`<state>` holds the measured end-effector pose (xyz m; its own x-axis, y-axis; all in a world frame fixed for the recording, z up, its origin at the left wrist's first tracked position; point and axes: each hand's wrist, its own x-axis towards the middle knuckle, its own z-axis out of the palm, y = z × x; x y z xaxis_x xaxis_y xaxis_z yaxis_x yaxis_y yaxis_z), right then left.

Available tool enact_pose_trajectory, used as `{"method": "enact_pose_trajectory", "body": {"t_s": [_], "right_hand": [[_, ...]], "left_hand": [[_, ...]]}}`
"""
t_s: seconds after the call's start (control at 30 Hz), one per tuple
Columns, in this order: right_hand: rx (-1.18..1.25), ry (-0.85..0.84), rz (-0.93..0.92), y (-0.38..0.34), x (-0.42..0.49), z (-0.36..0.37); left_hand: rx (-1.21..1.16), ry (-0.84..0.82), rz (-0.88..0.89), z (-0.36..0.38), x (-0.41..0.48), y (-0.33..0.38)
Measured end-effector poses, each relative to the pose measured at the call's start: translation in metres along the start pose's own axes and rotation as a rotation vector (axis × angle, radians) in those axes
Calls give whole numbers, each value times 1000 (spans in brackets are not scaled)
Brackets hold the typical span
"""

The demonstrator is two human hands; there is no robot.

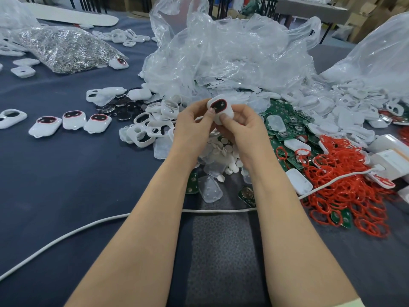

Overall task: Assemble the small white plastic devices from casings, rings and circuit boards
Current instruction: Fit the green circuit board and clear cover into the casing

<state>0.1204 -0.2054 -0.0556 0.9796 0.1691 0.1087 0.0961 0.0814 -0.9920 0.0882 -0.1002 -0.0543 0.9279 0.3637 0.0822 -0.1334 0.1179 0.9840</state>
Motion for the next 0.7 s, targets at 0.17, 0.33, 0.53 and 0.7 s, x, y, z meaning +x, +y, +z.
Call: {"method": "enact_pose_trajectory", "body": {"t_s": [0.17,0.33,0.53,0.7], "right_hand": [[51,-59,35,1,1,-3],[22,-46,44,1,2,-2],[-136,40,12,1,2,2],[-182,88,-2,-1,-1,6]], "left_hand": [[-27,47,-3,-2,-1,1],[-12,49,-4,-2,-1,2],[19,40,13,-1,-2,2],[80,39,30,0,-3,1]]}}
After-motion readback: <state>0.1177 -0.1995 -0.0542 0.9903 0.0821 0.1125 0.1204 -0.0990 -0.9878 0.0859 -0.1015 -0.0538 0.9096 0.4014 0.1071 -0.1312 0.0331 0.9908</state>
